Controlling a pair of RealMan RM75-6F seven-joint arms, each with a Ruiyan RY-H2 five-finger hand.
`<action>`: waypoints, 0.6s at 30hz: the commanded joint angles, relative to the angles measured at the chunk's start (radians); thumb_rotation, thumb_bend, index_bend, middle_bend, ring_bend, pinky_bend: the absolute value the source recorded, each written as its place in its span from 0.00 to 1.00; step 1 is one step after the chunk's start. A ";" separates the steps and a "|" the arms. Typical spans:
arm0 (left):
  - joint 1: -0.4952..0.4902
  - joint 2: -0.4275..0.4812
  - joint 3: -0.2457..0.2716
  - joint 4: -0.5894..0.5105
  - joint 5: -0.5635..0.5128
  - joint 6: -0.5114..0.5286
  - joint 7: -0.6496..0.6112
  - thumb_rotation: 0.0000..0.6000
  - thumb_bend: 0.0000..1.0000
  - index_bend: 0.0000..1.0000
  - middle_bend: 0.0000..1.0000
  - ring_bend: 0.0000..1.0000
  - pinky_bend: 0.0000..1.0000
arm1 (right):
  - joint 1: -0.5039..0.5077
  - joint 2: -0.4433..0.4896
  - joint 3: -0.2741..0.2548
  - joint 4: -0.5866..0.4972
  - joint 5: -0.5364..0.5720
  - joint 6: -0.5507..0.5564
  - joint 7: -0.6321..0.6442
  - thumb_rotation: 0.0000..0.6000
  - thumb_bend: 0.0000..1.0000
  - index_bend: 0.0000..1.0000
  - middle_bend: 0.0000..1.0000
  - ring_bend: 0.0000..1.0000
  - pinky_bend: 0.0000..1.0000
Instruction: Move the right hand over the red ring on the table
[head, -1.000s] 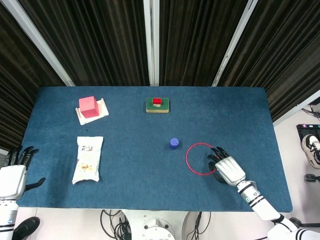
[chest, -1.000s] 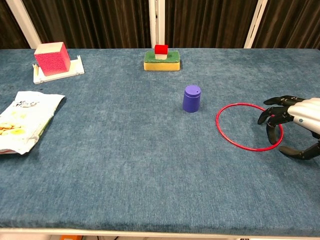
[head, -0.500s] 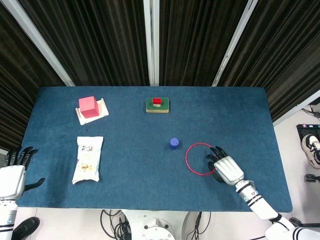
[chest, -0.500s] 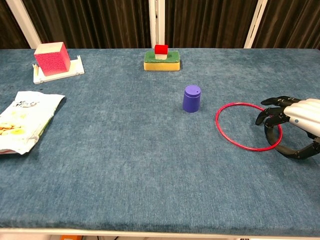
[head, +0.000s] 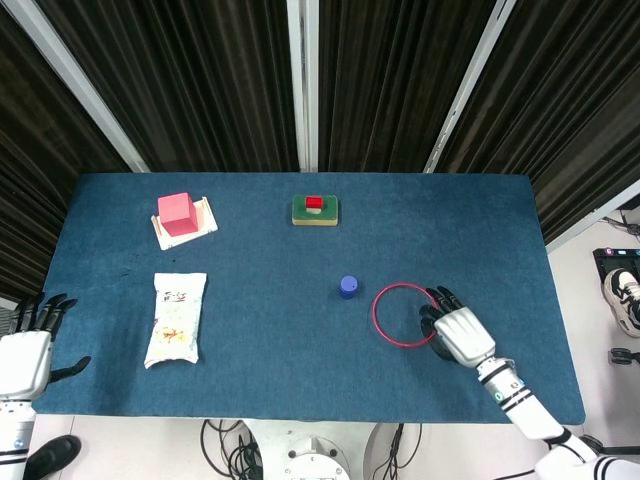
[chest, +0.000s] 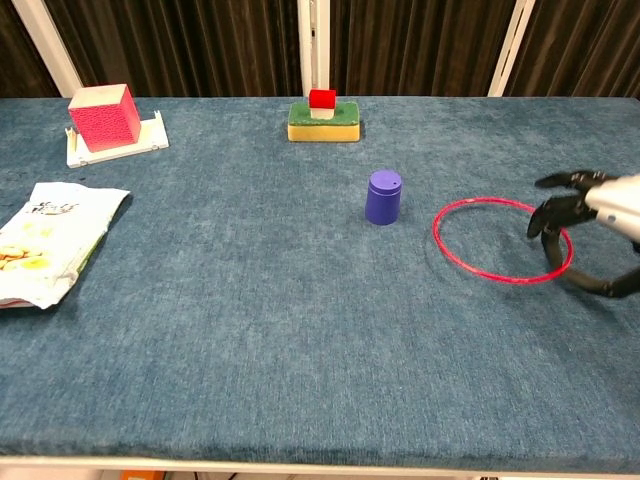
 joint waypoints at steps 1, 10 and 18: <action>0.000 0.000 0.000 -0.002 0.002 0.002 0.002 1.00 0.09 0.17 0.10 0.00 0.00 | 0.019 0.032 0.025 -0.037 0.002 0.009 -0.015 1.00 0.41 0.65 0.30 0.00 0.00; -0.001 0.003 -0.001 -0.009 -0.001 -0.001 0.011 1.00 0.09 0.17 0.10 0.00 0.00 | 0.057 0.057 0.077 -0.090 0.014 0.021 -0.015 1.00 0.42 0.69 0.32 0.00 0.00; -0.008 0.005 -0.004 -0.022 0.005 -0.001 0.023 1.00 0.09 0.17 0.10 0.00 0.00 | 0.187 0.007 0.147 -0.074 0.063 -0.125 0.002 1.00 0.42 0.69 0.32 0.00 0.00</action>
